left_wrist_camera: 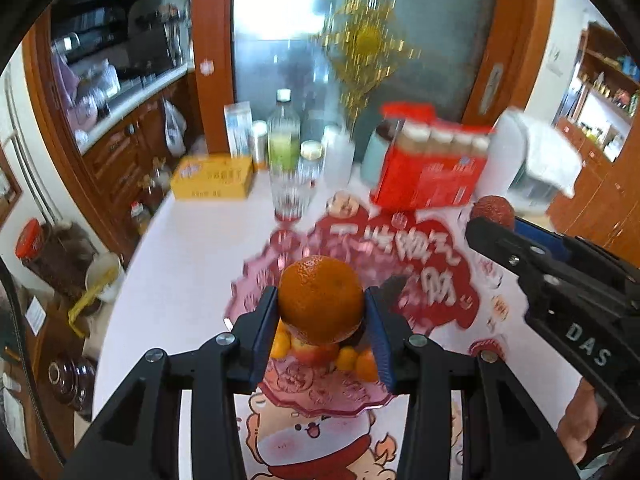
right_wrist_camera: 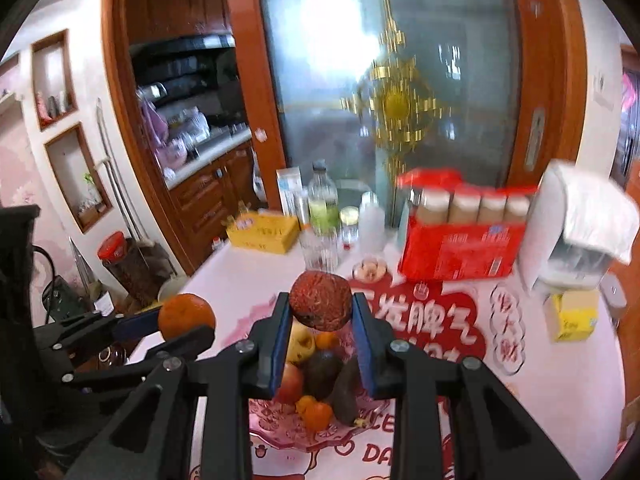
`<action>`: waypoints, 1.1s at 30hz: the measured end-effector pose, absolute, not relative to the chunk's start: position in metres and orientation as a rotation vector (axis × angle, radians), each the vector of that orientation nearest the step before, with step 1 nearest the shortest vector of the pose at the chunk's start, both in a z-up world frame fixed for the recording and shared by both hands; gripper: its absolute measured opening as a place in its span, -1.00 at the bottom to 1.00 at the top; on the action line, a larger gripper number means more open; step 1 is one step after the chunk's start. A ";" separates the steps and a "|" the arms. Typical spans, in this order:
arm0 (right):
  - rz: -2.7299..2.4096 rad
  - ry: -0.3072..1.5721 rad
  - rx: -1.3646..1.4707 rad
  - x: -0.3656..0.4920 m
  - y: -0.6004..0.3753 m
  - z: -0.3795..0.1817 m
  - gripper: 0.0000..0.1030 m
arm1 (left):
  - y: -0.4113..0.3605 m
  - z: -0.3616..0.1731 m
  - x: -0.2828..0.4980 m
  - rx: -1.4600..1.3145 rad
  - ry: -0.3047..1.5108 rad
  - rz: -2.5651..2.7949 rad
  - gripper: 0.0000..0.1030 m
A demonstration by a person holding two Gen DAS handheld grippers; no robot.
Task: Organize fruits
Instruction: 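Carry mandarin and lychee into the pink bowl and open both tools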
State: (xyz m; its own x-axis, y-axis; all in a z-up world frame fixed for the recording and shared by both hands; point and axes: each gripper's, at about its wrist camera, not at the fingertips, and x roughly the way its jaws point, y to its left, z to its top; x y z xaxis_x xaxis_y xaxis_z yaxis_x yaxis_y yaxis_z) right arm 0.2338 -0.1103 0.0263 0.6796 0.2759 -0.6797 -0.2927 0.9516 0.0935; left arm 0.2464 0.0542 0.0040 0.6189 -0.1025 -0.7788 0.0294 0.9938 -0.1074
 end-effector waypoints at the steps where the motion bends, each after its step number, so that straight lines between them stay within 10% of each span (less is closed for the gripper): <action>1: 0.316 0.787 -0.019 0.241 -0.109 0.013 -0.42 | 0.055 -0.012 0.253 -0.088 0.934 -0.074 -0.20; 15: 0.304 1.101 -0.021 0.295 -0.080 -0.134 -0.41 | 0.068 -0.148 0.289 -0.072 1.195 -0.018 -0.16; 19: 0.313 1.127 -0.003 0.299 -0.080 -0.143 -0.38 | 0.068 -0.146 0.288 -0.057 1.153 0.012 0.61; 33: 0.323 1.026 0.092 0.280 -0.103 -0.096 -0.01 | 0.074 -0.110 0.264 -0.095 1.099 0.024 0.95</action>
